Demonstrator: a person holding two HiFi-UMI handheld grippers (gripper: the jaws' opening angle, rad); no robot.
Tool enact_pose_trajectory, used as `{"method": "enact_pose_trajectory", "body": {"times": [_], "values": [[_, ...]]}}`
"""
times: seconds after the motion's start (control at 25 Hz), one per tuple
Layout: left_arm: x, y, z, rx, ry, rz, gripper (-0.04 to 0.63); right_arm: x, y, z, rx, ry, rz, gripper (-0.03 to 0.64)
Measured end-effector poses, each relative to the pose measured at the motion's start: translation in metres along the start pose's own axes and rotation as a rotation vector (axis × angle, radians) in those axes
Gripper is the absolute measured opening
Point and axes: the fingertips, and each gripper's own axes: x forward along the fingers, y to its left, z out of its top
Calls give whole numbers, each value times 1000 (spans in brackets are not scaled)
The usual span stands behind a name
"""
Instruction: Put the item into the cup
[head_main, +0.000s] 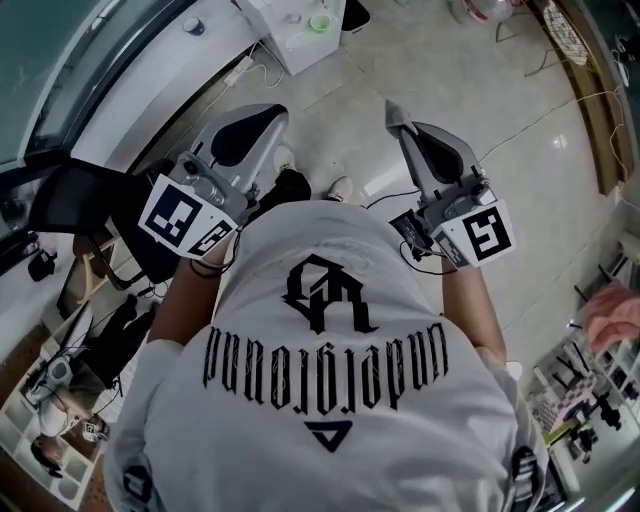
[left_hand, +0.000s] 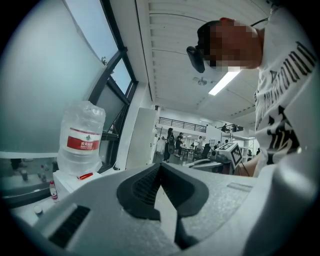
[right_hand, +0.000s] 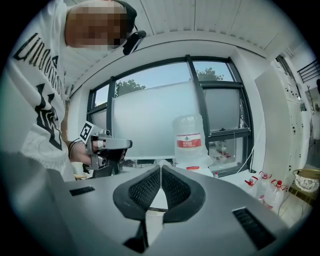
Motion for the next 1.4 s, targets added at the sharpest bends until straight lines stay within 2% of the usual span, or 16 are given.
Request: {"method": "enact_pose_trajectory", "body": {"times": [0.56, 0.92, 1.16, 1.4], "values": [[-24, 107, 25, 6, -18, -107, 14, 105, 15, 38, -27, -7, -91, 17], [-40, 144, 25, -4, -17, -175, 15, 144, 31, 47, -39, 3, -144, 17], [-39, 152, 26, -12, -15, -178, 14, 159, 29, 50, -38, 9, -132, 17], [-30, 158, 24, -26, -15, -137, 14, 165, 13, 47, -32, 16, -96, 17]]}}
